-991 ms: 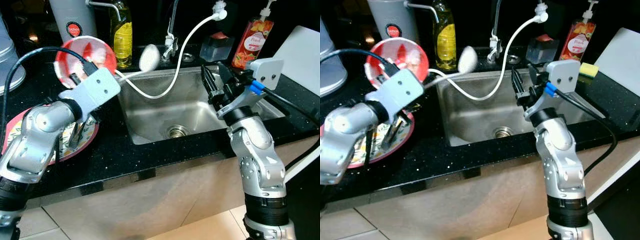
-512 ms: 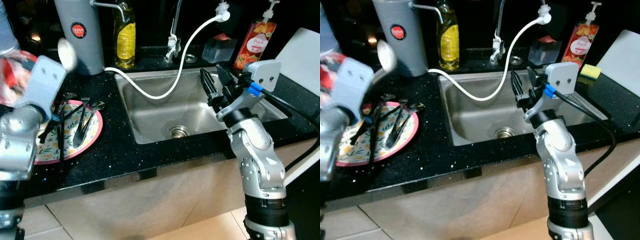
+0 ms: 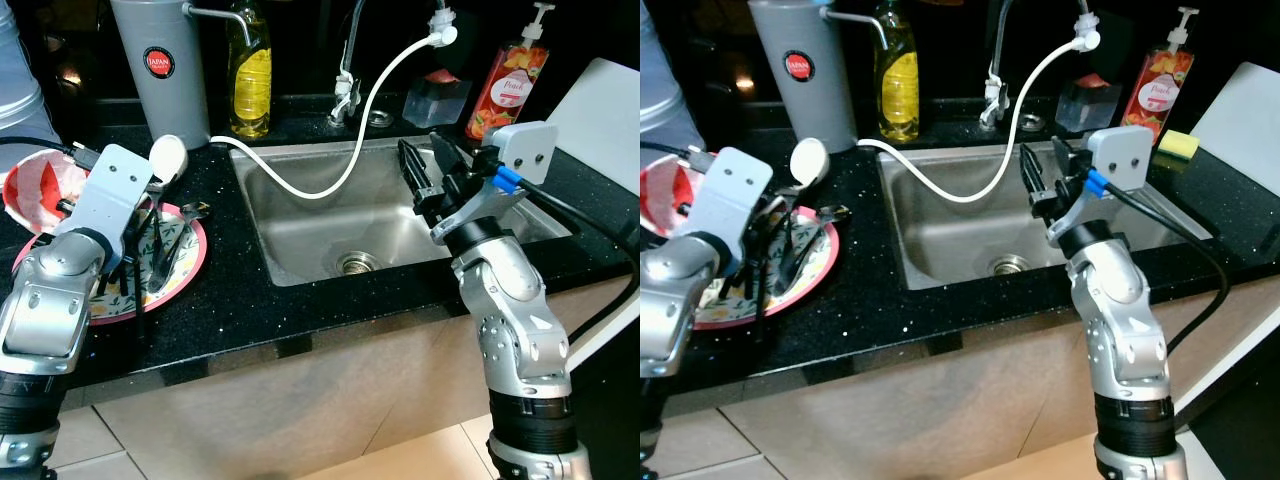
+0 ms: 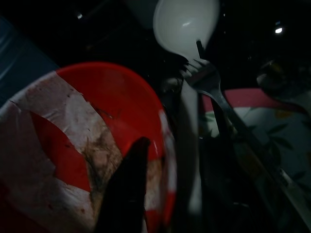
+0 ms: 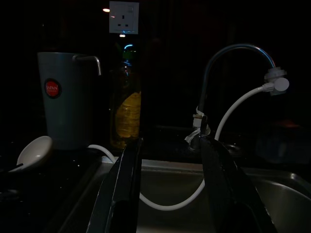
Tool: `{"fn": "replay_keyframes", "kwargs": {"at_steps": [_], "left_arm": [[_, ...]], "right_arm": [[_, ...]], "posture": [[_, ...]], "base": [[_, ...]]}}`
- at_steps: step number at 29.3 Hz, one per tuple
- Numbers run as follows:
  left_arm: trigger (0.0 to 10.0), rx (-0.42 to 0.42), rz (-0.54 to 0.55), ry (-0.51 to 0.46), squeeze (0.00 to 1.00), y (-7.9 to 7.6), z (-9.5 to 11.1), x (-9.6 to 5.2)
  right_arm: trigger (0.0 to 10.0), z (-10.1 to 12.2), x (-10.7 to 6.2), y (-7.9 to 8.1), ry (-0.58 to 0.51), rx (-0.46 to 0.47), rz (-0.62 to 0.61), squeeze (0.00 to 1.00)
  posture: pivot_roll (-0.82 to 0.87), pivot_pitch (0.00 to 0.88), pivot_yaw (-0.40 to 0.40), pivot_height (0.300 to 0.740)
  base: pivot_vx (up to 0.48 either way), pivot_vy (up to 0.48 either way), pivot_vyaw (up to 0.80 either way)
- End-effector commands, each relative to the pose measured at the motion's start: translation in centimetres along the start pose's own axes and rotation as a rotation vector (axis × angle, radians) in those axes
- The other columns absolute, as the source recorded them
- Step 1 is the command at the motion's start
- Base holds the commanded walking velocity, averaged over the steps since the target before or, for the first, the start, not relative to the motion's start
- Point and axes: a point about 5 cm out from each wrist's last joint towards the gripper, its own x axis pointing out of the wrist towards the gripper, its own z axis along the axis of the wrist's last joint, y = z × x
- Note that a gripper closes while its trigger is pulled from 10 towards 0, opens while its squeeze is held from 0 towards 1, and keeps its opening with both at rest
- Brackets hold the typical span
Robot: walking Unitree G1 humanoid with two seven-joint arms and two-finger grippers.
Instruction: Kitchen organization
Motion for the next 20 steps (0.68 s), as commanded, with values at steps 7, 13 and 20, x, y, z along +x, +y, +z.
{"fn": "replay_keyframes", "kwargs": {"at_steps": [7,13,20], "left_arm": [[10.0,0.046,0.051,-0.049,0.00,1.0,1.5,-0.3],[10.0,0.170,-0.041,-0.042,0.00,2.6,2.3,-1.3],[10.0,0.131,-0.101,0.030,0.00,4.1,1.8,-2.0]], "right_arm": [[10.0,-0.8,-0.4,-0.2,0.035,0.007,-0.011,0.00],[10.0,-0.9,-0.5,-0.2,0.035,0.006,-0.014,0.00],[10.0,-1.1,-0.6,-0.2,0.039,0.007,-0.019,0.00]], "posture": [[-0.08,0.092,-0.057,0.740],[-0.08,0.090,-0.046,0.740],[-0.07,0.087,-0.043,0.740]], "base": [[0.000,0.000,0.00],[0.000,0.000,0.00],[0.000,0.000,0.00]]}}
